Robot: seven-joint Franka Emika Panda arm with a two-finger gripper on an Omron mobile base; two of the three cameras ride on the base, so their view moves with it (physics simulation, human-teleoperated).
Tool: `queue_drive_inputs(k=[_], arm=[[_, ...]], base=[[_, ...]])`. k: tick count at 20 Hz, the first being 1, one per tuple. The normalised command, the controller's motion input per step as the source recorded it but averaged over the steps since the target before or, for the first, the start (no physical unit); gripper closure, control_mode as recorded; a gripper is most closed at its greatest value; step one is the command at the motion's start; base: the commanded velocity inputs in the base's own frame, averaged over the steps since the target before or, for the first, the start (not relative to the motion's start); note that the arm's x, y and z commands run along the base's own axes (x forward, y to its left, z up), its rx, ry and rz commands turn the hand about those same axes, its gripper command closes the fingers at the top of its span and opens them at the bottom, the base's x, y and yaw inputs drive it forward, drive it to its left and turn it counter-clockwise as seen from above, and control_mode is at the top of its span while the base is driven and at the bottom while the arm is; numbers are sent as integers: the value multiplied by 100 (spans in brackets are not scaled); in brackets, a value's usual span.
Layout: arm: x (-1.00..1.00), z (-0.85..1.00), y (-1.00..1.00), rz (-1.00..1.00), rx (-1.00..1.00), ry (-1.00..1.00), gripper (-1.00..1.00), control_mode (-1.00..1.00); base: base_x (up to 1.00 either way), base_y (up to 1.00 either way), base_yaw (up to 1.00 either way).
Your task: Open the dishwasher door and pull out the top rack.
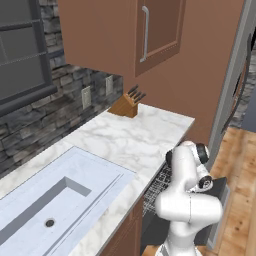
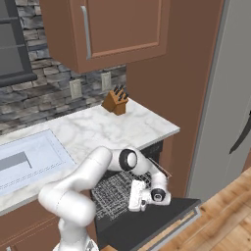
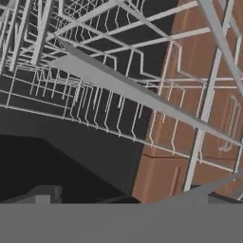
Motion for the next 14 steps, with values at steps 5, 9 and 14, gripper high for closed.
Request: queue_drive_inputs(k=[5, 9, 14], arm=[[-89, -56, -61, 18, -55, -4, -100, -100], [-64, -27, -34, 16, -65, -5, -100, -100], [-46, -10, -12, 14, -73, -8, -100, -100]], base=[[0, 0, 0], [0, 0, 0], [0, 0, 0]])
